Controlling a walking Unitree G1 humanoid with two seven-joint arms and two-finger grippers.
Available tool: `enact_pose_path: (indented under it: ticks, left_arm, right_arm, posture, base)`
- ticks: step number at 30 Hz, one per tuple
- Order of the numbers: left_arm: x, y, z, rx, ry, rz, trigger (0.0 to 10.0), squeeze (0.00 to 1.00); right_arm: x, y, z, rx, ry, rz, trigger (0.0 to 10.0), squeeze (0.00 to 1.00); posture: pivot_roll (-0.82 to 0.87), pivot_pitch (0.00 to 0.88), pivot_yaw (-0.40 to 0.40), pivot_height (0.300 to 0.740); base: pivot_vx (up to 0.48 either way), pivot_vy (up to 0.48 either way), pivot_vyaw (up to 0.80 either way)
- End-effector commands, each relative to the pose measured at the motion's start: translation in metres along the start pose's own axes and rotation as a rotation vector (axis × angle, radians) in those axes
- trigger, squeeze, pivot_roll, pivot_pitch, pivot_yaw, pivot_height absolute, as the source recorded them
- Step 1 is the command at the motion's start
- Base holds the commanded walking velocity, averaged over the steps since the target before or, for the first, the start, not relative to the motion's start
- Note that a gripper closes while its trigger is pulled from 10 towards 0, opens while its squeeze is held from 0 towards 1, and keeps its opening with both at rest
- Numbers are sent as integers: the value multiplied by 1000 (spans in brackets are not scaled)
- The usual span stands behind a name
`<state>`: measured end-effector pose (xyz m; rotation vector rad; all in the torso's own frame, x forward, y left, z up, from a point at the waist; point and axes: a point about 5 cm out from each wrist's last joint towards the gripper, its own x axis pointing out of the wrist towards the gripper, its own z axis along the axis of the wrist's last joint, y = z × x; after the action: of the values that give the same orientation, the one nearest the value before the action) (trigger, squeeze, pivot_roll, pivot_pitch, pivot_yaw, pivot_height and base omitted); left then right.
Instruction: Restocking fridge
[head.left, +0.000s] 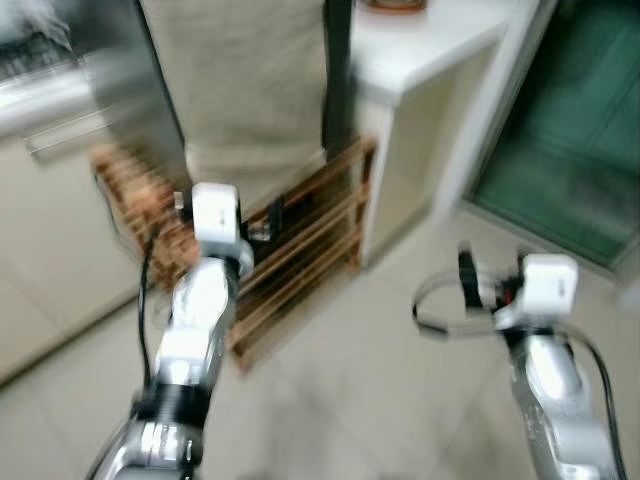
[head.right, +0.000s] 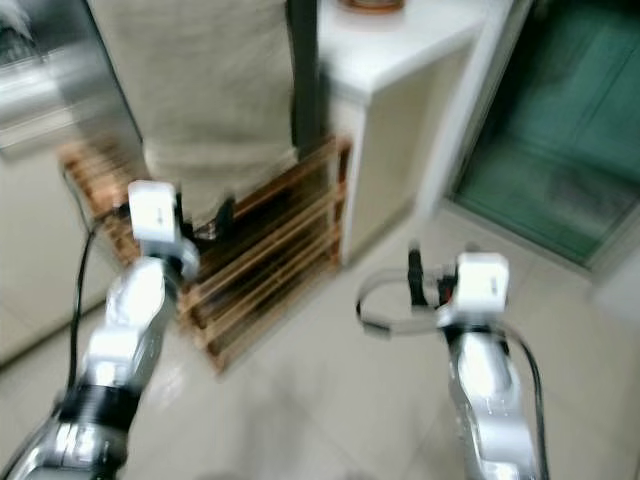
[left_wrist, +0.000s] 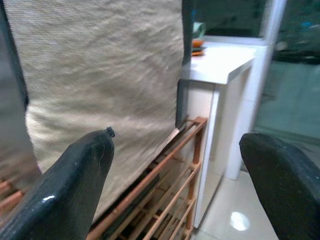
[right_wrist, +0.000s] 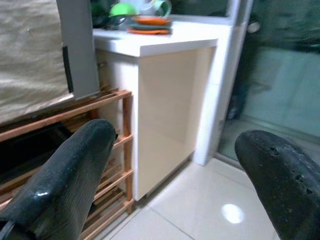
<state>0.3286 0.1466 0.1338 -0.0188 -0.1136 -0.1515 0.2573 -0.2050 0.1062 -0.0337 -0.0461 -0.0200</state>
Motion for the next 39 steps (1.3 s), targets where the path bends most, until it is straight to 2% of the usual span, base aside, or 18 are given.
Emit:
enact_pose_path:
  ticks: [1, 7, 13, 19, 21, 22, 24, 26, 30, 32, 35, 39]
  left_arm:
    - [-5, 1, 2, 40, -12, -41, 10000, 0]
    - [-5, -6, 4, 12, -19, -54, 10000, 0]
    - [2, 2, 11, 0, -32, -34, 10000, 0]
    - [4, 1, 15, -9, -44, -36, 10000, 0]
    - [4, 1, 16, -24, -56, -28, 10000, 0]
    - [3, 3, 21, -53, -83, -9, 10000, 0]
    - [3, 6, 24, -51, -93, 7, 10000, 0]
    - [3, 10, 27, -61, -102, 36, 10000, 0]
    - [6, 11, 38, -22, -135, 66, 10000, 0]
    - [7, 11, 41, -8, -147, 79, 10000, 0]
    - [13, 2, 53, -41, -175, 38, 10000, 0]
    - [13, -1, 54, -55, -171, 15, 10000, 0]
  right_arm:
    - [5, 5, 0, 20, -7, 12, 10000, 141]
    - [13, 10, 4, 39, -28, 20, 10000, 137]
    - [15, 8, 4, 39, -28, 15, 10000, 145]
    - [15, 10, 4, 34, -32, 4, 10000, 141]
    - [16, 9, 5, 28, -35, -5, 10000, 137]
    - [16, 8, 10, 18, -66, -22, 10000, 141]
    - [15, 7, 24, -4, -132, -36, 10000, 141]
    - [15, 1, 42, -55, -217, -102, 10000, 137]
    - [22, 3, 65, -39, -294, -126, 10000, 141]
    - [24, 4, 67, -30, -299, -118, 10000, 141]
    - [28, 7, 65, -20, -285, -106, 10000, 141]
    - [24, 10, 55, -13, -240, -99, 10000, 137]
  posture:
    - [-110, 0, 34, 740]
    - [-103, 0, 28, 740]
    - [-98, 0, 20, 740]
    - [-103, 0, 31, 740]
    - [-105, 0, 34, 740]
    - [-106, 0, 37, 740]
    - [-105, 0, 37, 740]
    - [-108, 0, 37, 740]
    - [-117, 0, 43, 740]
    - [-117, 0, 43, 740]
    - [-114, 0, 44, 740]
    - [-110, 0, 43, 740]
  base:
    - [0, 480, -800]
    - [0, 476, -800]
    - [0, 468, -800]
    - [0, 462, -797]
    - [0, 465, 0]
    - [0, 480, 0]
    - [0, 480, 0]
    - [0, 480, 0]
    - [0, 154, 0]
    - [0, 0, 0]
    - [0, 0, 0]
    - [229, 0, 0]
